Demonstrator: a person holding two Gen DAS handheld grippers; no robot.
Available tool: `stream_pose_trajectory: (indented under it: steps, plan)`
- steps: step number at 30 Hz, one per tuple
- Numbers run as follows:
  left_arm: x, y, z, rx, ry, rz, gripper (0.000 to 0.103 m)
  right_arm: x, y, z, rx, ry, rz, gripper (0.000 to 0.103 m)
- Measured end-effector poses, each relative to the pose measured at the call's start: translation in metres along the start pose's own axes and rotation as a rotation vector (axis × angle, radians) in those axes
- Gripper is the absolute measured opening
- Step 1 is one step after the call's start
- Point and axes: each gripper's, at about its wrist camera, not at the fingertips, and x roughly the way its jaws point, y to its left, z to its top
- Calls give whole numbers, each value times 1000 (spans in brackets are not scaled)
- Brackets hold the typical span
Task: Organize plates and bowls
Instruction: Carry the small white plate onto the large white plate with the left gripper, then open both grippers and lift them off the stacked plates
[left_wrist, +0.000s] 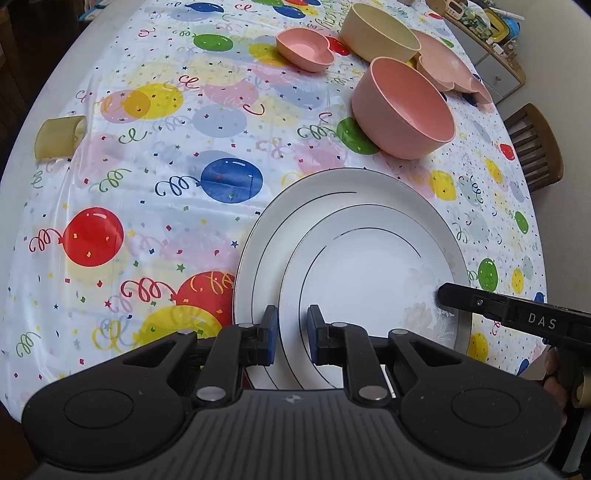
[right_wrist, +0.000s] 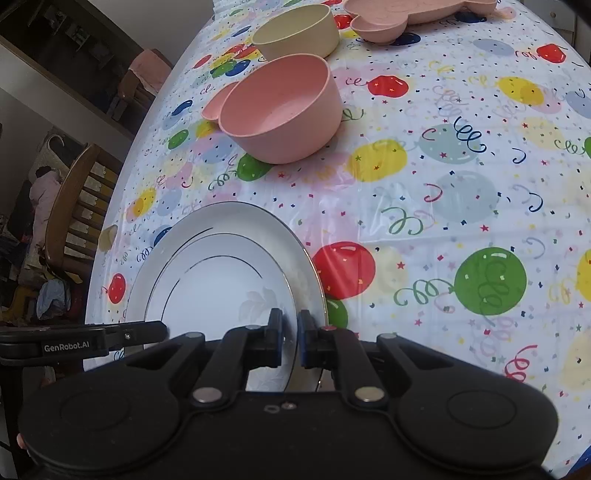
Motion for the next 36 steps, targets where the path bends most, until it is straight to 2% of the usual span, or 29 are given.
stream_pose_trajectory:
  steps: [12, 19, 25, 29, 36]
  plan:
    - [-5, 1, -3, 12, 14, 13, 16, -1, -3, -1, 0, -6, 21, 6]
    - [-13, 3, -7, 20, -5, 22, 16, 3, 1, -2, -9, -7, 12, 7]
    - [-21, 5, -11, 31, -15, 11, 16, 2, 7, -2, -19, -20, -13, 12]
    - [-34, 6, -11, 49, -39, 8, 16, -1, 12, -4, -24, -28, -35, 20]
    - [-59, -7, -8, 154, -124, -15, 16, -22, 36, -13, -83, -88, -77, 25]
